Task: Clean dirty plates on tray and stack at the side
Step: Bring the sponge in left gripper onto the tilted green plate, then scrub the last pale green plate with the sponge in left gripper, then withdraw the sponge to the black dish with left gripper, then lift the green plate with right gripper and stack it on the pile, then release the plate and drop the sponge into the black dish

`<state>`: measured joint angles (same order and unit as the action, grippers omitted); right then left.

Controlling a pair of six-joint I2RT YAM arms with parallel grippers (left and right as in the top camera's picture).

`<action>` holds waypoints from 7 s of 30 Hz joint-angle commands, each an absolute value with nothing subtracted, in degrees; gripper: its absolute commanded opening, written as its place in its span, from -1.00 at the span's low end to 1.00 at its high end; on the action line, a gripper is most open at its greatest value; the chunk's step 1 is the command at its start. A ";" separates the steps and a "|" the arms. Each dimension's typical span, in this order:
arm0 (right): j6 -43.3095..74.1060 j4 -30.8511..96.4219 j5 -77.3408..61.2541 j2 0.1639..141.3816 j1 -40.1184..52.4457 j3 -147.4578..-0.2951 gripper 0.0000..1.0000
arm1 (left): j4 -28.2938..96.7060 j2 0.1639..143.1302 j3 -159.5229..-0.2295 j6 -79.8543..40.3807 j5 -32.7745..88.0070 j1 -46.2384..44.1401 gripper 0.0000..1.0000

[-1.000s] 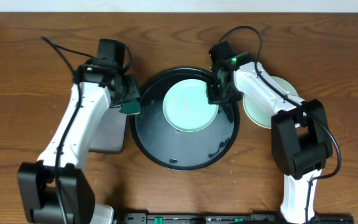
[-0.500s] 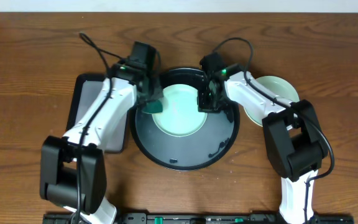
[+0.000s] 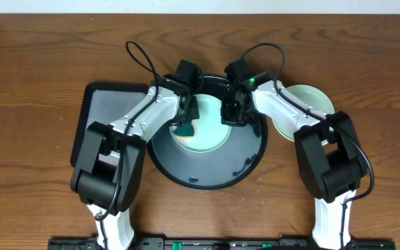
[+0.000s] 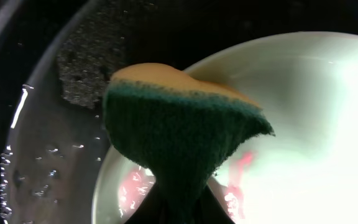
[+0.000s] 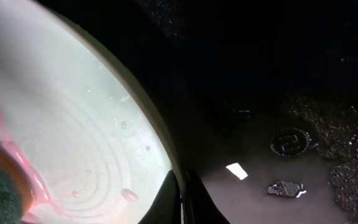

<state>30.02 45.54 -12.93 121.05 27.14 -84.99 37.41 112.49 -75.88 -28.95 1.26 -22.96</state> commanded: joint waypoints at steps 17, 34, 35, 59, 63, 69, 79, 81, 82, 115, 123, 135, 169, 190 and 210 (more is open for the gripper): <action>31.00 45.23 -13.54 122.21 28.14 -83.37 -0.98 | 26.52 114.87 -75.99 -30.04 -8.10 -25.52 -0.85; 31.03 45.19 -13.37 122.21 28.18 -83.35 -0.98 | 40.86 113.89 -76.01 -17.17 20.14 -25.58 -0.85; 31.03 45.19 -13.37 122.21 28.18 -83.35 -0.98 | 39.72 113.89 -75.99 -17.17 22.06 -25.58 -0.85; 31.03 45.19 -13.37 122.21 28.18 -83.33 -0.98 | 44.36 113.89 -75.99 -22.63 11.09 -25.58 -0.85; 31.03 45.17 -13.37 122.21 28.18 -83.33 -0.98 | 42.15 113.89 -75.99 -19.51 17.87 -25.58 -0.85; 31.00 45.19 -13.37 122.21 28.18 -83.33 -0.98 | 32.56 113.89 -75.99 -19.57 14.61 -25.30 -0.86; 30.79 45.19 -13.37 122.21 28.18 -83.33 -0.98 | 35.70 112.25 -80.95 -20.45 -2.94 -21.50 -0.85; 30.79 45.19 -13.37 122.21 28.18 -83.33 -0.98 | 41.58 110.65 -84.20 -20.45 -6.15 -19.99 -0.85; 30.76 45.19 -13.37 122.21 28.18 -83.33 -0.97 | 43.79 109.89 -85.36 -20.47 -6.87 -19.46 -0.85; 16.21 52.53 42.02 100.66 43.44 -89.62 -0.98 | 57.14 98.15 -88.42 -21.10 -7.09 -3.49 -0.85; 9.13 52.45 63.24 100.40 52.18 -89.60 -0.98 | 57.12 98.15 -88.42 -21.71 -7.07 -3.49 -0.85; 9.15 50.68 82.17 100.40 57.10 -89.62 -0.98 | 56.93 98.15 -88.40 -21.69 -6.92 -3.49 -0.85; 15.09 55.20 -7.73 93.56 15.44 -88.18 -0.97 | 56.99 98.15 -88.40 -21.69 -6.90 -3.49 -0.85; 14.94 44.31 -1.10 93.78 -13.37 -67.96 -0.98 | 57.01 98.15 -88.40 -21.65 -6.92 -3.49 -0.85; 8.45 41.45 -10.85 93.62 -11.99 -64.10 0.24 | 57.74 98.65 -80.20 -12.47 -6.76 1.45 -0.85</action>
